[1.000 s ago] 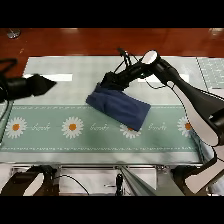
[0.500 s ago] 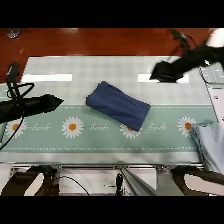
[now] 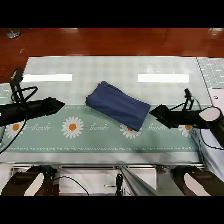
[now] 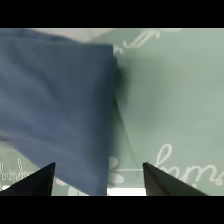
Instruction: Fold the shirts.
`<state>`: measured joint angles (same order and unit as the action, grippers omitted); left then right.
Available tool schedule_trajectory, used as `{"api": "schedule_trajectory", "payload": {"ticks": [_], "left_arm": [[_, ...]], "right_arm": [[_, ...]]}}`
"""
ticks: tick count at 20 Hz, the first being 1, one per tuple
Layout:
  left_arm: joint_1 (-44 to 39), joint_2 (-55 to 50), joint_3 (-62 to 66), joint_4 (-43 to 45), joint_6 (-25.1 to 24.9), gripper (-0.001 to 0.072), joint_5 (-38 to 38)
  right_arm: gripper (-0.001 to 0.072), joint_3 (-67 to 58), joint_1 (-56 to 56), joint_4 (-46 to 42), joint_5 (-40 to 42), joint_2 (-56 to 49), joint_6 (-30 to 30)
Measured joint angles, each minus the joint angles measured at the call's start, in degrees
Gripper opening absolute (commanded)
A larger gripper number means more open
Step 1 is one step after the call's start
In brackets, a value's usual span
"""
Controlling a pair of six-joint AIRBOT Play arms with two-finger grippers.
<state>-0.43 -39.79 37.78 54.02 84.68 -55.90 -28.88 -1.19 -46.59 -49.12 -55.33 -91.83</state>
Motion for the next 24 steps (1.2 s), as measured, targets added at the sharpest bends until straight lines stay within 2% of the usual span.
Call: {"api": "schedule_trajectory", "payload": {"ticks": [4,5,7,9,12,15,21,24], "left_arm": [[0.00,0.00,-0.83,0.00,0.00,0.0024,0.00],[0.00,0.00,-0.96,0.00,0.00,0.0024,0.00],[0.00,0.00,-1.14,0.00,0.00,0.0024,0.02],[0.00,0.00,-1.22,-0.02,0.00,0.0024,0.02],[0.00,0.00,-1.27,-0.02,0.00,0.0024,0.02],[0.00,0.00,-1.27,-0.02,0.02,0.0024,0.00],[0.00,0.00,-1.29,-0.02,0.02,0.0024,-0.04],[0.00,0.02,-1.29,-0.04,0.02,0.0024,-0.07]], "right_arm": [[0.0612,-1.97,0.31,9.38,-2.27,-13.16,8.33],[0.0583,-3.17,0.66,11.78,-3.65,-16.24,10.14],[0.0339,-6.03,2.16,14.23,-5.22,-21.29,12.79],[0.0026,-10.45,4.39,15.32,-5.42,-25.49,14.29],[0.0024,-20.15,7.56,16.02,-8.15,-29.55,17.25],[0.0024,-34.45,9.27,11.23,-13.68,-30.40,16.94],[0.0024,-67.23,5.84,-6.45,-29.05,-28.89,5.95],[0.0024,-77.22,0.35,-12.17,-38.58,-27.61,1.16]]}}
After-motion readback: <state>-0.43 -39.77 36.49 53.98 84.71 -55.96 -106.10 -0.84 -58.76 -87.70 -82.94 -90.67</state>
